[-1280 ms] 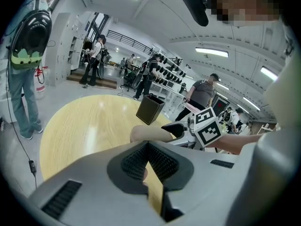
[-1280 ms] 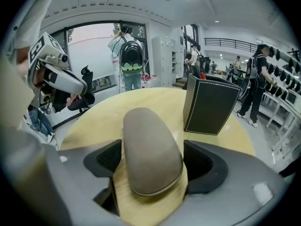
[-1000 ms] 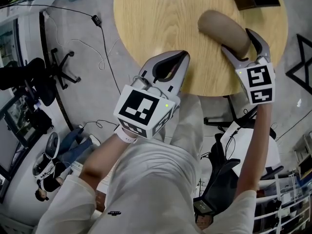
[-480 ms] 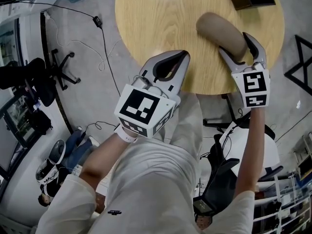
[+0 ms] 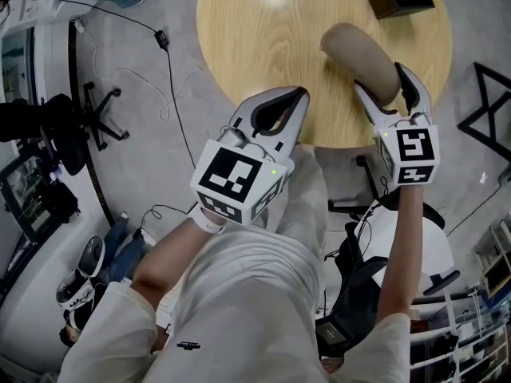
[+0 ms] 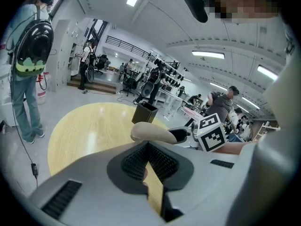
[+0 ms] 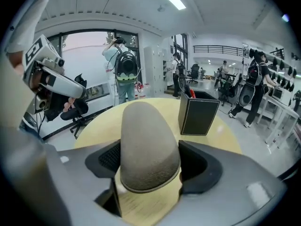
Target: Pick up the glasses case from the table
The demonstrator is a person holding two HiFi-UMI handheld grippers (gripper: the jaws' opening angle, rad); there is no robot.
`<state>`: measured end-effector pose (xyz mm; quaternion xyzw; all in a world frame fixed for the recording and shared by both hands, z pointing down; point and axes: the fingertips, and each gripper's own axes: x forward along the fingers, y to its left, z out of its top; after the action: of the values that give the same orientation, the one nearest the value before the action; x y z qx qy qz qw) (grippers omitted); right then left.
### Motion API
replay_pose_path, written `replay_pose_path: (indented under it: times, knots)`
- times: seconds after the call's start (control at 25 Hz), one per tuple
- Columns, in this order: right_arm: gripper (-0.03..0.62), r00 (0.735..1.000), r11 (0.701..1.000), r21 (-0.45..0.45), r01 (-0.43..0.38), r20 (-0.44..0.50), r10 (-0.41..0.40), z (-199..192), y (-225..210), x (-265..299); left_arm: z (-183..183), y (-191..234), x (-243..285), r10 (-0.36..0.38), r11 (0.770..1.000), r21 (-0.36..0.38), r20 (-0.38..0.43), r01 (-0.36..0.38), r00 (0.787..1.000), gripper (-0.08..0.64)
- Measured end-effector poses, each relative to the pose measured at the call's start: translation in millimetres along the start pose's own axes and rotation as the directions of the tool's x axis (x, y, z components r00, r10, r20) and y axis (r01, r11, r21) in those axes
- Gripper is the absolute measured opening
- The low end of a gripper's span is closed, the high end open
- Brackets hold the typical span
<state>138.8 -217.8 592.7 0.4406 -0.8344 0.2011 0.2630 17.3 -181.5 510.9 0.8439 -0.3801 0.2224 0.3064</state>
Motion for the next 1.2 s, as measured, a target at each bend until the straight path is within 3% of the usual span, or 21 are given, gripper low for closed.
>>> replay_pose_path:
  times: [0.64,1.2]
  knots:
    - [0.377,0.991,0.997,0.043,0.063,0.114,-0.067,50.1,31.8,-83.5,11.6,-33.7,-65.4,-0.006,1.0,0.025,0.054,0.004,0.999,0.008]
    - [0.377,0.972,0.987,0.095,0.128,0.187,-0.144,96.2,68.9,-159.9,46.9,-47.8,-134.1,-0.003,1.0,0.02,0.144,0.0,0.99,0.008]
